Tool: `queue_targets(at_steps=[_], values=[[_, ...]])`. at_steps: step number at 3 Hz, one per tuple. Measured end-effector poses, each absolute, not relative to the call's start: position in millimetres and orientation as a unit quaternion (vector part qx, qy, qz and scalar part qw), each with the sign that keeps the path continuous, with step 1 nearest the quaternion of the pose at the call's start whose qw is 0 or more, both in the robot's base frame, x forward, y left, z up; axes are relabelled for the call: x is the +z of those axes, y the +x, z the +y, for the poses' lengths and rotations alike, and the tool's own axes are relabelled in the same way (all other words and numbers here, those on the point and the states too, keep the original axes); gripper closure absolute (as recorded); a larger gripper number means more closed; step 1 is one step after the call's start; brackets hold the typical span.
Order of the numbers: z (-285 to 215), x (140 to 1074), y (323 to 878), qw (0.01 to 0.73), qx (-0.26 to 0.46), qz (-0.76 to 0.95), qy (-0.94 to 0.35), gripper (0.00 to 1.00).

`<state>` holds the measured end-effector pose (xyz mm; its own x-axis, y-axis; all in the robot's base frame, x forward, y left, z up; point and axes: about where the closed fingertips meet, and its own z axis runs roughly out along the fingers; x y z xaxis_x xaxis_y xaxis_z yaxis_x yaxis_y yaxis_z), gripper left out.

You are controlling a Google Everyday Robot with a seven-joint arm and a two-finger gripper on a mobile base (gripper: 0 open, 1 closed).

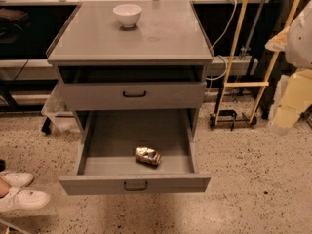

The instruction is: Pick orange can from middle drawer and place on counter

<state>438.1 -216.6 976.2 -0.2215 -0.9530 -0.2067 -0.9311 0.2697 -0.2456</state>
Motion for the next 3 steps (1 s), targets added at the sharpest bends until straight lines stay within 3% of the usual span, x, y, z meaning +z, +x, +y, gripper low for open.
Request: queue_targets(at_steps=[1,3], values=[[-217,976,438,0.159,-0.034,0.781,-0.603,0.0],[-181,923,520,0.176,0.058,0.721,-0.668,0.0]])
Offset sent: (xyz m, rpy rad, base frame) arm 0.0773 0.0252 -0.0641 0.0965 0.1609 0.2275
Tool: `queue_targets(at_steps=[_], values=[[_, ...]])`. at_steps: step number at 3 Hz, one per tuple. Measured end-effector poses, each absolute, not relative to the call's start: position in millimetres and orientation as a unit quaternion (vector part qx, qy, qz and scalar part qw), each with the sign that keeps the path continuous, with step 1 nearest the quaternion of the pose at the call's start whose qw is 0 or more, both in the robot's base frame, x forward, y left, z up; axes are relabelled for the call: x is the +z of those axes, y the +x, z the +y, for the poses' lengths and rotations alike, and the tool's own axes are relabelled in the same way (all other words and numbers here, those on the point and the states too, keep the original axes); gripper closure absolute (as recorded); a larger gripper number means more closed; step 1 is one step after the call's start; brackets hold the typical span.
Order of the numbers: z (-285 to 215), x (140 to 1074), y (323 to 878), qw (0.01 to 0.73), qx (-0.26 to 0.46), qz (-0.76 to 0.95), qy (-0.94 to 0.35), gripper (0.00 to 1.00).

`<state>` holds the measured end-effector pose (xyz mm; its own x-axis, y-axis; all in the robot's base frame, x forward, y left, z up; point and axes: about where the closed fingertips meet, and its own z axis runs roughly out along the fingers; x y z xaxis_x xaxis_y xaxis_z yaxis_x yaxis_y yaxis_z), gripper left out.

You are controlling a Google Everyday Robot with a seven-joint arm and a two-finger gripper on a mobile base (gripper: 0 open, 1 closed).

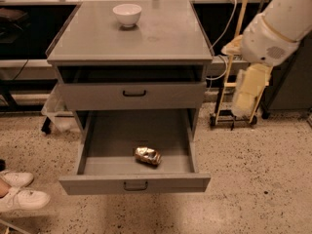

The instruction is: Pick orange can from middle drawer and place on counter

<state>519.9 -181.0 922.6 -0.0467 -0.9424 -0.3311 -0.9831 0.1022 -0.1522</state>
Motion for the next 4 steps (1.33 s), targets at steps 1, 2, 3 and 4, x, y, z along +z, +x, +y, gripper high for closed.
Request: queue_targets(at_steps=[1,2,3,4], values=[[-140,872,591,0.219,0.12,0.691,-0.679,0.0],[-120,808,651,0.253,0.158,0.695,-0.654,0.0],[-119,809,651,0.253,0.158,0.695,-0.654,0.0],[-113,767,679,0.257,0.163,0.723,-0.62,0.0]])
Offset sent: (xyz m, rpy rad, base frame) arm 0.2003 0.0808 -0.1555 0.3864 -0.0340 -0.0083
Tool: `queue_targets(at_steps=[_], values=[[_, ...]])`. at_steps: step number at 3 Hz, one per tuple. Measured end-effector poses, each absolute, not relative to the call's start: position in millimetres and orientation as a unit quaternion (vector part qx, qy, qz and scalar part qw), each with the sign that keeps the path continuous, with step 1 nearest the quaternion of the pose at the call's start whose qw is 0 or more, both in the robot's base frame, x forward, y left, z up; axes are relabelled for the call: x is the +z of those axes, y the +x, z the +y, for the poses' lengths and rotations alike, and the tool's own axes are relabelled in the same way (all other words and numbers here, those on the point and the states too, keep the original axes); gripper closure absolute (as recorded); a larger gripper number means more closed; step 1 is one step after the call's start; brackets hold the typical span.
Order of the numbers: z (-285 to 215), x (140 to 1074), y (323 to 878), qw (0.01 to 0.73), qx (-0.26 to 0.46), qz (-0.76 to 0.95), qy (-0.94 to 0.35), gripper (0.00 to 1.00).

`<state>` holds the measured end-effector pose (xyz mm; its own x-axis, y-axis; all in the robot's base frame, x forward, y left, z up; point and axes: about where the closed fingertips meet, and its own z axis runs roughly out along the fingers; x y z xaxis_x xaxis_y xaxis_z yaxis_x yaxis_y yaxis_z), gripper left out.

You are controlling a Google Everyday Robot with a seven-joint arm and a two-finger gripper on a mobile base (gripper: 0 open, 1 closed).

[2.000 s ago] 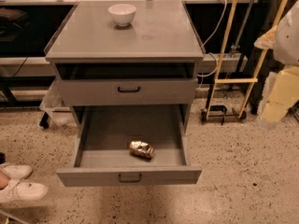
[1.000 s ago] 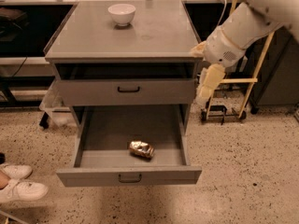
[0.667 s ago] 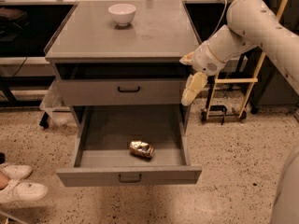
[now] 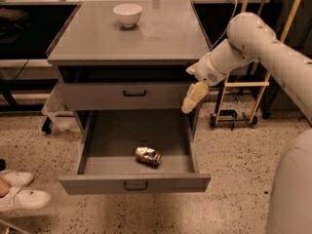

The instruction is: Pick orange can from middle drawer and place on counter

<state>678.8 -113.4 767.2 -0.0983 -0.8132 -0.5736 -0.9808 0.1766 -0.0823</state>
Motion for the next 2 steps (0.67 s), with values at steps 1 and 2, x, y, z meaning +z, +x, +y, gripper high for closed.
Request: queue_targets(at_steps=[1,2], values=[[-110,702,713,0.264,0.173,0.759,-0.57,0.0],[-111,686,718,0.27,0.18,0.771,-0.548,0.0]])
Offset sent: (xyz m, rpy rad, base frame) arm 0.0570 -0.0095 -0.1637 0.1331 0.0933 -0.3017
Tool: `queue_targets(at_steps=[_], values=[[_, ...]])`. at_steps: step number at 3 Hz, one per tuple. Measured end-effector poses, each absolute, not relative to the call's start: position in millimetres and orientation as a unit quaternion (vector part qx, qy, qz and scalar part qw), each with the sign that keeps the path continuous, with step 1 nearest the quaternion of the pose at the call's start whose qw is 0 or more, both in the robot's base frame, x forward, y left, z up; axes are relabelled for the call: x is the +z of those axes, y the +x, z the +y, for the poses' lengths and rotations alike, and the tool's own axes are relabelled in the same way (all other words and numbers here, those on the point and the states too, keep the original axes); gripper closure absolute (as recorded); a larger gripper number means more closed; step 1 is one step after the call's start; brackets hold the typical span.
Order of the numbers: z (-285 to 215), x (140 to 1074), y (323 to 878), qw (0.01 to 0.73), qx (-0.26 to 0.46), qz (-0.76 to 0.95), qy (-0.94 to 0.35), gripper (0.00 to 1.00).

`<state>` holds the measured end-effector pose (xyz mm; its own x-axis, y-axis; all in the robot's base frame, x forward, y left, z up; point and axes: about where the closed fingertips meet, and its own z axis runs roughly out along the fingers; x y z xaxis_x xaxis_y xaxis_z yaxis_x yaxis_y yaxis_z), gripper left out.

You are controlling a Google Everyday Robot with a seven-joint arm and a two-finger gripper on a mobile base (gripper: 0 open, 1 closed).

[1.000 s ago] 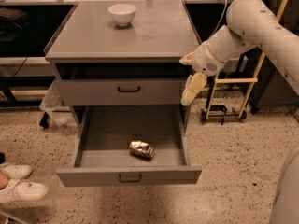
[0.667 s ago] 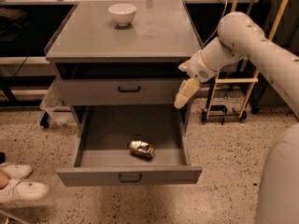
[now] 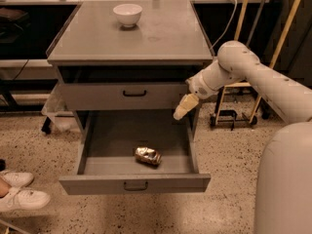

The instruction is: Pick orange can from middle drawer and place on counter

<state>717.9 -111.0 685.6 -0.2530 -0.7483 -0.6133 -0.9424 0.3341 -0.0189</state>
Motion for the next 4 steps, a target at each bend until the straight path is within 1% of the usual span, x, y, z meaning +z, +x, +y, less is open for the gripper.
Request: queue_targets(at_steps=[1,2,3,4], values=[[-111,686,718,0.27,0.18,0.771,-0.548,0.0],[-106,692,703,0.267,0.186,0.756,-0.568,0.0],[-104,700,673,0.282,0.195,0.736,-0.584,0.0],[-91,667,663,0.254,0.235,0.726,-0.594,0.0]])
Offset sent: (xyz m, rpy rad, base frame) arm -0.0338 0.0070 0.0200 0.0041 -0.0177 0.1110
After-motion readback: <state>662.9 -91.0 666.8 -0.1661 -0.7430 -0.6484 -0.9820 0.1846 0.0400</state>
